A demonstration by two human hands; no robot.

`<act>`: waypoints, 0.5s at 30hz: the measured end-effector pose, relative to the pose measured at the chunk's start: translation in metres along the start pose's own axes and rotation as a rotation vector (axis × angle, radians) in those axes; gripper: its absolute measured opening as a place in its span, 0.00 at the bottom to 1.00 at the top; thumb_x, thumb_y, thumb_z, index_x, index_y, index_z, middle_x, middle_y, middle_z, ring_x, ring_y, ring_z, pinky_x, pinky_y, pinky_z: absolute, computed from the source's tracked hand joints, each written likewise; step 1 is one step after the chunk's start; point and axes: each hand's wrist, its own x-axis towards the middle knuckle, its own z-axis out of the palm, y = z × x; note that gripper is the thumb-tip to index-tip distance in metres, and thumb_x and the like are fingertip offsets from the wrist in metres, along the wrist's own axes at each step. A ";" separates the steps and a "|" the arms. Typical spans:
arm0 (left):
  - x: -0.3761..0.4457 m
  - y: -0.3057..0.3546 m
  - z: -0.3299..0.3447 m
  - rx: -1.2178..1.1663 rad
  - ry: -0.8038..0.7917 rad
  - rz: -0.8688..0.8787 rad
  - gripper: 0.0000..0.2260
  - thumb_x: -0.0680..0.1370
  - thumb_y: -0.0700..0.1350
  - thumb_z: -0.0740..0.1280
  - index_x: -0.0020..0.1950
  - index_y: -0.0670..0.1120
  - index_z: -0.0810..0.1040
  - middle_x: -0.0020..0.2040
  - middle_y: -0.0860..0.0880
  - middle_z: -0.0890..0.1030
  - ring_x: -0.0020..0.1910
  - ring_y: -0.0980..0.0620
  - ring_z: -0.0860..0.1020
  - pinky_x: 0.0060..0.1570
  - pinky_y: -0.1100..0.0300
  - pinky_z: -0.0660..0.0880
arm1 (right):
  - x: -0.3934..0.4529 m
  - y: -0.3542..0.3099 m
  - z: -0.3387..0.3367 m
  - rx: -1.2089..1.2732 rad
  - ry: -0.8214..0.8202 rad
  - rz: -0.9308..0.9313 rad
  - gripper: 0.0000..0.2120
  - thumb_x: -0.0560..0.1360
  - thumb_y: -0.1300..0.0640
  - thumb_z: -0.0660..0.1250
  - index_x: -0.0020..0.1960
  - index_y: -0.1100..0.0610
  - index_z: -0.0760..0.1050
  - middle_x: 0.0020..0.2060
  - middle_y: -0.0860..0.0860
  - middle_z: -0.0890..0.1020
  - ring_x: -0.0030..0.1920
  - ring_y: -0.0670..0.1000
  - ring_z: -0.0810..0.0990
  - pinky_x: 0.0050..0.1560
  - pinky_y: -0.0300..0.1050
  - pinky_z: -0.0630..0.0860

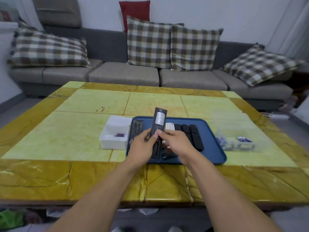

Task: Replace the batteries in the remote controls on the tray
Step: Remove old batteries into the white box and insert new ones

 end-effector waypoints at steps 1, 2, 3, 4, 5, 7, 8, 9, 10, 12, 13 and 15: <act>-0.001 0.000 0.003 0.071 -0.042 0.029 0.11 0.83 0.46 0.65 0.58 0.63 0.74 0.46 0.63 0.81 0.45 0.67 0.80 0.50 0.68 0.77 | 0.001 0.004 -0.004 0.016 0.024 0.007 0.10 0.78 0.50 0.70 0.54 0.53 0.85 0.45 0.52 0.87 0.42 0.52 0.85 0.39 0.46 0.81; 0.000 -0.001 0.006 0.130 -0.074 0.055 0.14 0.82 0.44 0.66 0.59 0.64 0.72 0.45 0.65 0.80 0.43 0.68 0.79 0.48 0.70 0.76 | 0.002 0.009 -0.008 0.010 0.053 0.007 0.09 0.78 0.51 0.71 0.53 0.53 0.85 0.45 0.52 0.87 0.44 0.54 0.86 0.42 0.50 0.84; 0.003 -0.003 0.010 0.177 -0.090 0.068 0.16 0.82 0.42 0.67 0.61 0.64 0.73 0.44 0.64 0.80 0.43 0.66 0.79 0.48 0.68 0.76 | 0.004 0.014 -0.010 -0.014 0.082 -0.003 0.08 0.77 0.52 0.71 0.53 0.52 0.85 0.44 0.51 0.88 0.44 0.55 0.87 0.45 0.54 0.84; 0.007 -0.007 0.014 0.205 -0.092 0.074 0.17 0.81 0.42 0.67 0.63 0.63 0.74 0.45 0.62 0.82 0.45 0.62 0.81 0.50 0.64 0.78 | 0.008 0.019 -0.013 -0.057 0.114 -0.025 0.07 0.77 0.52 0.71 0.53 0.51 0.85 0.42 0.50 0.87 0.44 0.56 0.87 0.47 0.57 0.84; 0.009 -0.009 0.017 0.227 -0.086 0.070 0.18 0.81 0.42 0.67 0.65 0.62 0.74 0.46 0.60 0.83 0.46 0.58 0.82 0.53 0.59 0.79 | 0.010 0.022 -0.013 -0.115 0.144 -0.057 0.07 0.77 0.51 0.71 0.54 0.49 0.85 0.41 0.50 0.87 0.43 0.55 0.86 0.47 0.58 0.83; 0.015 -0.014 0.021 0.233 -0.060 0.052 0.19 0.80 0.42 0.67 0.68 0.59 0.75 0.50 0.56 0.85 0.49 0.55 0.84 0.56 0.51 0.80 | 0.014 0.024 -0.015 -0.214 0.199 -0.100 0.08 0.76 0.49 0.71 0.54 0.46 0.84 0.39 0.48 0.87 0.40 0.52 0.86 0.47 0.57 0.83; 0.020 -0.018 0.023 0.235 -0.042 0.043 0.19 0.80 0.43 0.68 0.69 0.57 0.75 0.51 0.54 0.86 0.50 0.55 0.84 0.56 0.49 0.80 | 0.017 0.026 -0.016 -0.241 0.216 -0.109 0.08 0.76 0.48 0.71 0.54 0.46 0.84 0.38 0.48 0.86 0.39 0.50 0.85 0.47 0.55 0.83; 0.022 -0.020 0.024 0.240 -0.026 0.029 0.18 0.80 0.43 0.68 0.70 0.55 0.75 0.52 0.53 0.85 0.51 0.54 0.84 0.56 0.47 0.80 | 0.019 0.026 -0.016 -0.259 0.225 -0.114 0.09 0.76 0.48 0.72 0.54 0.46 0.84 0.38 0.48 0.86 0.39 0.49 0.85 0.46 0.54 0.83; 0.024 -0.020 0.024 0.247 -0.012 0.020 0.17 0.80 0.44 0.68 0.69 0.54 0.75 0.52 0.52 0.85 0.51 0.52 0.83 0.56 0.47 0.80 | 0.020 0.025 -0.016 -0.276 0.224 -0.114 0.09 0.75 0.48 0.72 0.55 0.46 0.84 0.37 0.48 0.86 0.39 0.48 0.85 0.46 0.53 0.83; 0.027 -0.019 0.024 0.284 0.013 -0.004 0.15 0.79 0.43 0.69 0.65 0.53 0.78 0.53 0.51 0.85 0.52 0.51 0.83 0.57 0.48 0.79 | 0.024 0.025 -0.016 -0.317 0.192 -0.094 0.11 0.75 0.49 0.73 0.57 0.48 0.83 0.37 0.47 0.85 0.39 0.47 0.84 0.44 0.49 0.82; 0.027 -0.019 0.024 0.313 0.022 -0.021 0.14 0.79 0.42 0.70 0.64 0.51 0.79 0.54 0.51 0.85 0.53 0.51 0.82 0.59 0.50 0.78 | 0.025 0.025 -0.015 -0.344 0.166 -0.080 0.13 0.75 0.50 0.74 0.59 0.48 0.82 0.37 0.45 0.84 0.40 0.46 0.82 0.42 0.44 0.81; 0.028 -0.019 0.023 0.382 0.022 -0.052 0.13 0.78 0.42 0.71 0.62 0.49 0.82 0.56 0.50 0.85 0.55 0.50 0.81 0.59 0.53 0.77 | 0.026 0.024 -0.016 -0.406 0.128 -0.049 0.17 0.74 0.55 0.75 0.62 0.52 0.81 0.36 0.43 0.81 0.43 0.46 0.80 0.41 0.39 0.75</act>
